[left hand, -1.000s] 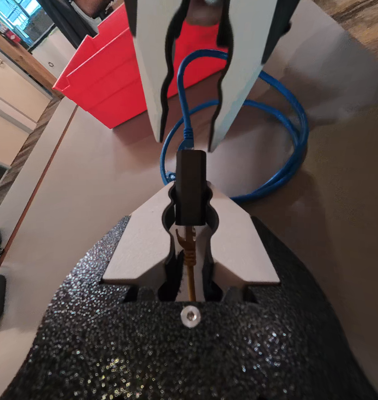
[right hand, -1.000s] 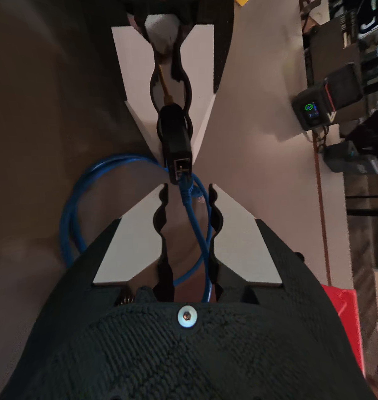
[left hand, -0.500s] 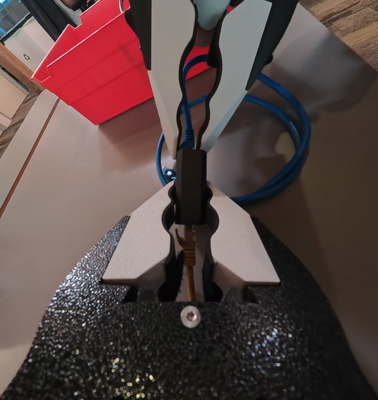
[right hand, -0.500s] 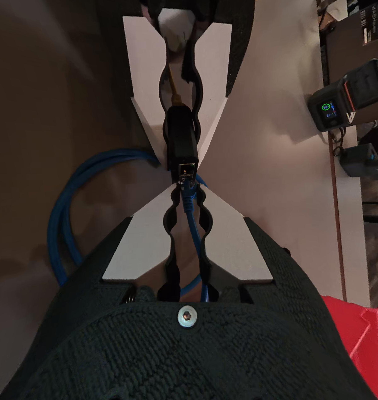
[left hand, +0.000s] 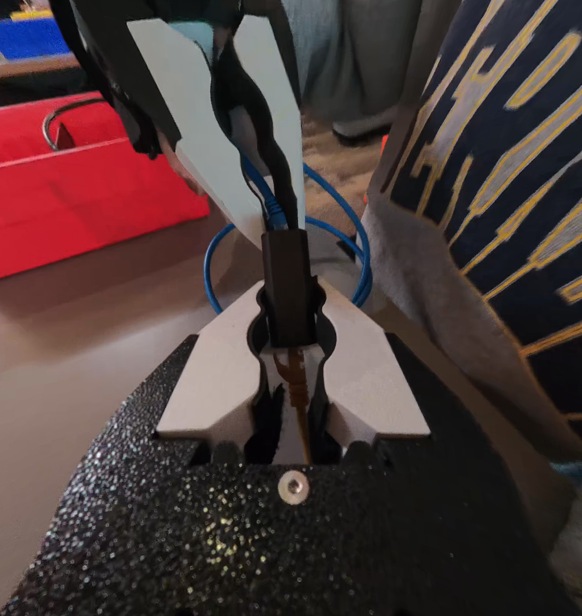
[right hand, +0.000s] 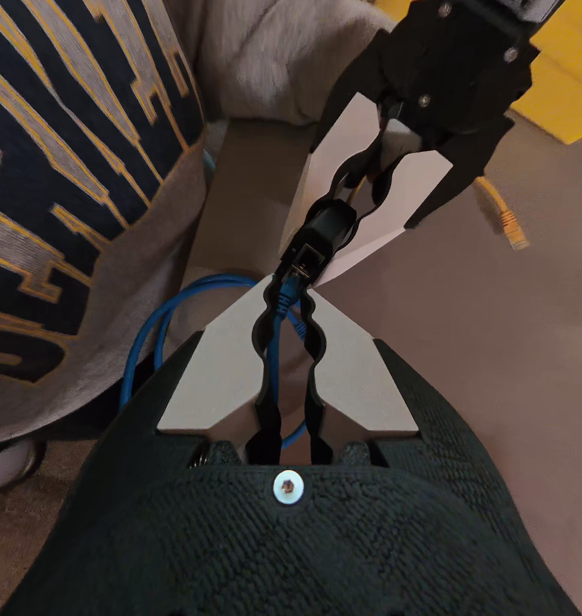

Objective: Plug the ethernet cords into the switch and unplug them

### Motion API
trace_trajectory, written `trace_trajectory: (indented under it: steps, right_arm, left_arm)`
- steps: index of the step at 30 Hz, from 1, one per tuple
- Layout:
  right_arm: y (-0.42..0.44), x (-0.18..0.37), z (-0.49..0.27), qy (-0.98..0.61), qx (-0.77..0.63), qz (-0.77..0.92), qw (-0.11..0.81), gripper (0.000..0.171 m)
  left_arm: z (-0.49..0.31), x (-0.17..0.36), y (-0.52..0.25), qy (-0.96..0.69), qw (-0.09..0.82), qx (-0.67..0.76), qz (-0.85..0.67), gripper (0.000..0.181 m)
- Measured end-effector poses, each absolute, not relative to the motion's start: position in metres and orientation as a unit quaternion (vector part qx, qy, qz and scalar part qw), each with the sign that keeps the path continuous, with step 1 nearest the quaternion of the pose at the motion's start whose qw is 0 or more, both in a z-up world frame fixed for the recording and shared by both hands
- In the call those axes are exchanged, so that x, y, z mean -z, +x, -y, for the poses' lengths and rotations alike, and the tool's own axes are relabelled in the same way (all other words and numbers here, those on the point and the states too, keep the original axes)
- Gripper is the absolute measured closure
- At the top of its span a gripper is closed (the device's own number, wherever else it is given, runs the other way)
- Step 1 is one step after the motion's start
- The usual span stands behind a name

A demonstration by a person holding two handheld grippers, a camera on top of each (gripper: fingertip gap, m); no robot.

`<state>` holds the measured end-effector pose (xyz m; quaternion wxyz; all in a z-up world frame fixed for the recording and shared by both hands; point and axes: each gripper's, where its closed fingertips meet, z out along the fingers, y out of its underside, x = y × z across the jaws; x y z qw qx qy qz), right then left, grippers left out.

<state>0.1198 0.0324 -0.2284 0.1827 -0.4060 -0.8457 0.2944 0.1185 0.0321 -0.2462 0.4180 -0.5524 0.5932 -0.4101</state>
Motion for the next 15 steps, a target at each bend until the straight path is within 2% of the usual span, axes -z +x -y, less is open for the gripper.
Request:
trace_trajectory:
  steps: [1,15]
  right_arm:
    - [0.12,0.224,-0.032,-0.404,-0.3,0.844,0.183,0.16]
    - [0.123,0.211,-0.029,-0.407,-0.265,0.856,0.178,0.158]
  left_arm:
    - [-0.031,0.241,0.119,-0.549,0.421,0.418,-0.589,0.159]
    - [-0.026,0.225,0.125,-0.541,0.431,0.428,-0.582,0.159]
